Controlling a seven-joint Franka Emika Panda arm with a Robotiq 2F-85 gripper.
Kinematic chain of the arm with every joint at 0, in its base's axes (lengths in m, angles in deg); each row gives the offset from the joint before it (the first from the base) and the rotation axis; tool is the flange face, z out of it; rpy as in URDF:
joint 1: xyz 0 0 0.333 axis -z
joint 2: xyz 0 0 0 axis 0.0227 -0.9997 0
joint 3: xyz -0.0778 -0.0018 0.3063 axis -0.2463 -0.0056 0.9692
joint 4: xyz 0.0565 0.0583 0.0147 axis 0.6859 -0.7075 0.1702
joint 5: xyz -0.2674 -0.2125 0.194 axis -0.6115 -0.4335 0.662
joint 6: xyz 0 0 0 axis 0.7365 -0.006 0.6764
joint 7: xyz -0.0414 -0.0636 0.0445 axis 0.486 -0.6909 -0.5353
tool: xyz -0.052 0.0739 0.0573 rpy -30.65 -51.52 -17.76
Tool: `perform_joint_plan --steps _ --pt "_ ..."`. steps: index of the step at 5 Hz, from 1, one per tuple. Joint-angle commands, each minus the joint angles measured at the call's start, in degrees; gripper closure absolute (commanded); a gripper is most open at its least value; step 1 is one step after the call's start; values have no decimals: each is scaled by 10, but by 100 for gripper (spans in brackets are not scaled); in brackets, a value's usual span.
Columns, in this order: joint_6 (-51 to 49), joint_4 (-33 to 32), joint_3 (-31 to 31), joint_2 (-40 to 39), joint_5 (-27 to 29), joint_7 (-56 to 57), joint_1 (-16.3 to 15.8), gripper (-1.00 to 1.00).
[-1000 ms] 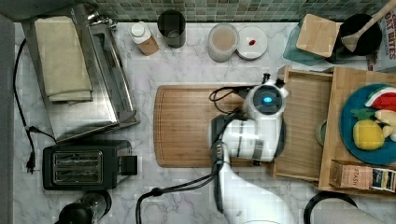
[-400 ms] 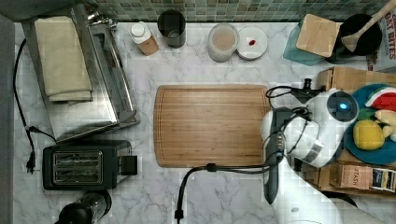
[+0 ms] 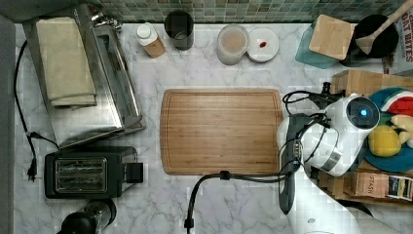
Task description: Close the drawer.
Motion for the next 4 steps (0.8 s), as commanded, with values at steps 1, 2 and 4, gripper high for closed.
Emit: perform_joint_plan --steps 1,2,4 --pt "24 53 -74 31 -45 14 62 100" --pt "24 53 -80 31 -42 16 57 100" --pt "24 53 -84 30 -40 17 53 100"
